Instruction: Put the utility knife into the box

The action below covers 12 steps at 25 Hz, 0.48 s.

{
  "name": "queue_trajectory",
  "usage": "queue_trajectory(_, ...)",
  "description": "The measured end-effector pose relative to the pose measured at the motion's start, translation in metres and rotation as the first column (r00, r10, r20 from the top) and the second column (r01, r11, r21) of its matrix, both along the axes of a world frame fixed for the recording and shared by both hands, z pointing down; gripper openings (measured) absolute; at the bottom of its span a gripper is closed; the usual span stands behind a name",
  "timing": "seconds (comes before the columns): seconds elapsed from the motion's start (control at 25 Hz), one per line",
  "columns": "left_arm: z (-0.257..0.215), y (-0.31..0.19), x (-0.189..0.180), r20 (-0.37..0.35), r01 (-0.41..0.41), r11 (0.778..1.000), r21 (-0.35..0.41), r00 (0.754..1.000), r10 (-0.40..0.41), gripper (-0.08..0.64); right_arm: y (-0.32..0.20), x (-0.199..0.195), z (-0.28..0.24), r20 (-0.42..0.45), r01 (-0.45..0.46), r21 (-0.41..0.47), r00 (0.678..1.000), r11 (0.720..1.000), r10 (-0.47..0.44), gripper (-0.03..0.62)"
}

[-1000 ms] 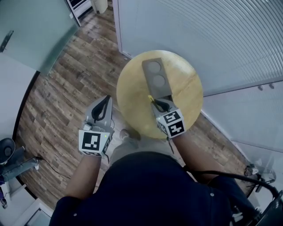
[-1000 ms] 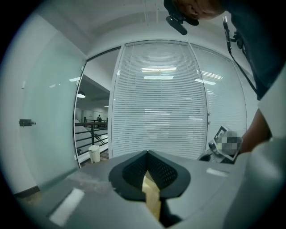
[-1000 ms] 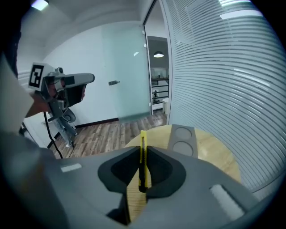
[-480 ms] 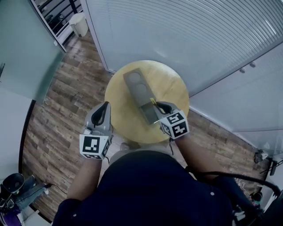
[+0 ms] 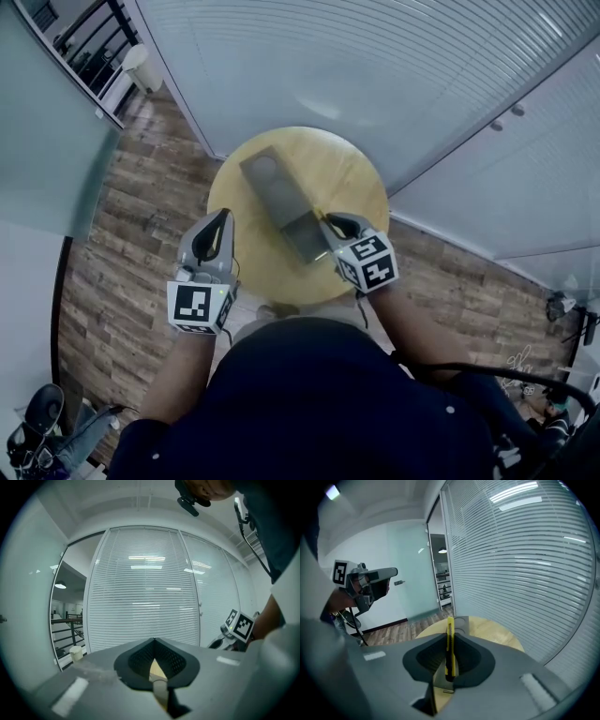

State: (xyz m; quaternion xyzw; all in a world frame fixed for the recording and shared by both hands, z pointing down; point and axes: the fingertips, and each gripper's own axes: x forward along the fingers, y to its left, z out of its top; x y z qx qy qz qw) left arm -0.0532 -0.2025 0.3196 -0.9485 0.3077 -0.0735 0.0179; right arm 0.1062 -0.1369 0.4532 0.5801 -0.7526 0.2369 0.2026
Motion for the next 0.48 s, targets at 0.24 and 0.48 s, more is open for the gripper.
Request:
queue_trajectory(0.24,0.003,-0.006,0.009,0.031,0.004,1.000,-0.008,1.000,-0.003,0.003,-0.006,-0.001,0.009,0.025,0.005,-0.010,1.000,1.000,-0.005,0.053)
queue_trajectory(0.48,0.015,-0.015,0.013,0.058,0.007,1.000,-0.025,0.998,-0.006,0.003,-0.011,-0.003,0.030,0.048,0.004,-0.053,0.999,0.999,-0.001,0.053)
